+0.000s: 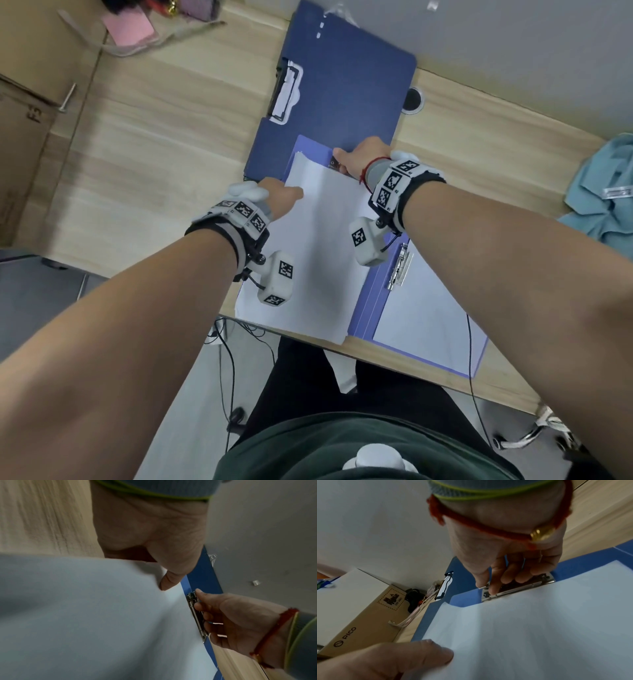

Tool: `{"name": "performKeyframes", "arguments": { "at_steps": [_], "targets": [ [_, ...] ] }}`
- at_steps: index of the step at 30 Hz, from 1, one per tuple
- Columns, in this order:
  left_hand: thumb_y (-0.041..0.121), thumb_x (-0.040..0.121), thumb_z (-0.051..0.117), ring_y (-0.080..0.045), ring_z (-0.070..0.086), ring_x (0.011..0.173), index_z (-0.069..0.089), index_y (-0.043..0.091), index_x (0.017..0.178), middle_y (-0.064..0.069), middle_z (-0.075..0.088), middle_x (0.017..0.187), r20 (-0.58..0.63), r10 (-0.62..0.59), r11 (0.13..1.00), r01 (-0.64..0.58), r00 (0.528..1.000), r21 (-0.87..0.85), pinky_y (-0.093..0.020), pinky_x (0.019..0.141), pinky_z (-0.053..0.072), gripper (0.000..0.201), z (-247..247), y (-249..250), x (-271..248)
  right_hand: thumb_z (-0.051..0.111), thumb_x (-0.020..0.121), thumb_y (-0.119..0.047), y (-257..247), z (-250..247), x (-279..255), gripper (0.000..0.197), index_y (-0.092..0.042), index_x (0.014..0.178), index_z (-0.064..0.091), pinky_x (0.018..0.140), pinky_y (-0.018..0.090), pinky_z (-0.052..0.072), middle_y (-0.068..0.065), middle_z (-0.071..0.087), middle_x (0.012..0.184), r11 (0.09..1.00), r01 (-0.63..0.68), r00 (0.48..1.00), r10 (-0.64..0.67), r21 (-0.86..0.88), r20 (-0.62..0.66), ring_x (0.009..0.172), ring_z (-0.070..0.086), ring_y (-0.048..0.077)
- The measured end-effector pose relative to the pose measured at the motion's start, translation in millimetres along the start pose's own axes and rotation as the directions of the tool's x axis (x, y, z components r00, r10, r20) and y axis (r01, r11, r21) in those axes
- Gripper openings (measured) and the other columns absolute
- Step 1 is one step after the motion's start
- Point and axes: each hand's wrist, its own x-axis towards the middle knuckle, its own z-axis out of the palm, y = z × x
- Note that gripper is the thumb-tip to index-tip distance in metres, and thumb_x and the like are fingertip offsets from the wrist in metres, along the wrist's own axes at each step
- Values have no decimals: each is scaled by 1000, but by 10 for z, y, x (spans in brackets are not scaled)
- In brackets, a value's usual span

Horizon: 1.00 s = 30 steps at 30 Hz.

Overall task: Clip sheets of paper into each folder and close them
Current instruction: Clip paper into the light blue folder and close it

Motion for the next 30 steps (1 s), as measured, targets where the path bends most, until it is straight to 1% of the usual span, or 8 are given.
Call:
{"name": "performKeyframes", "arguments": {
  "at_steps": [3,8,13,17,21,24,26,30],
  "targets": [
    [32,89,60,-26,46,73,45,6,64,-4,42,62,-15,-26,999,26,1000,-24,-30,66,34,39,15,10,4,58,80,-53,-21,-19,48,43,-15,90,76,76,30,57,0,75,77,999,-35,999,35,6,-1,64,64,22],
    [25,93,56,-21,36,58,38,9,62,-5,41,67,1,-21,1000,21,1000,-20,-26,59,29,39,33,34,-6,70,74,-50,-75,-43,74,33,-19,86,74,68,25,51,-3,68,77,996,-81,997,80,-39,-8,64,59,21],
    [21,96,53,-22,48,91,54,-10,126,-11,59,94,18,7,999,-7,1000,-32,-29,76,27,43,25,66,-64,67,68,-46,-122,-18,73,27,-20,73,73,67,25,54,-7,70,66,991,-121,993,121,-48,-16,52,57,17],
    [22,98,52,-22,47,90,50,-9,133,-20,58,133,24,22,1000,-22,999,12,-28,76,29,47,7,126,-139,65,80,-47,-97,-50,102,29,-19,82,71,63,21,50,-5,69,69,987,-144,988,140,71,59,59,59,13],
    [22,98,51,-24,45,85,51,-13,128,-17,64,108,22,39,999,-39,999,28,-28,71,30,46,7,91,-146,65,70,-58,-96,21,115,42,-18,80,72,80,32,57,-3,74,78,990,-132,991,133,50,-5,76,70,22],
    [19,96,51,-21,36,78,53,-1,76,-3,40,65,-15,17,1000,-17,1000,14,-26,54,22,29,18,62,-172,66,78,-53,-103,14,75,44,-13,67,53,81,31,54,0,60,67,989,-140,990,141,36,-18,73,61,25],
    [19,96,50,-22,35,72,42,6,65,-1,32,63,-31,5,999,-4,999,38,-26,55,22,35,22,78,-190,66,78,-52,-107,14,54,46,-12,64,48,83,32,53,1,55,65,990,-136,990,137,24,-25,74,61,24],
    [23,99,47,-26,51,95,56,-4,127,-10,61,110,39,33,994,-37,999,106,-30,82,37,39,-1,109,-206,68,66,-52,-78,-24,21,35,-17,71,68,74,29,57,-3,74,74,989,-123,992,122,83,20,63,66,19]
  ]
}}
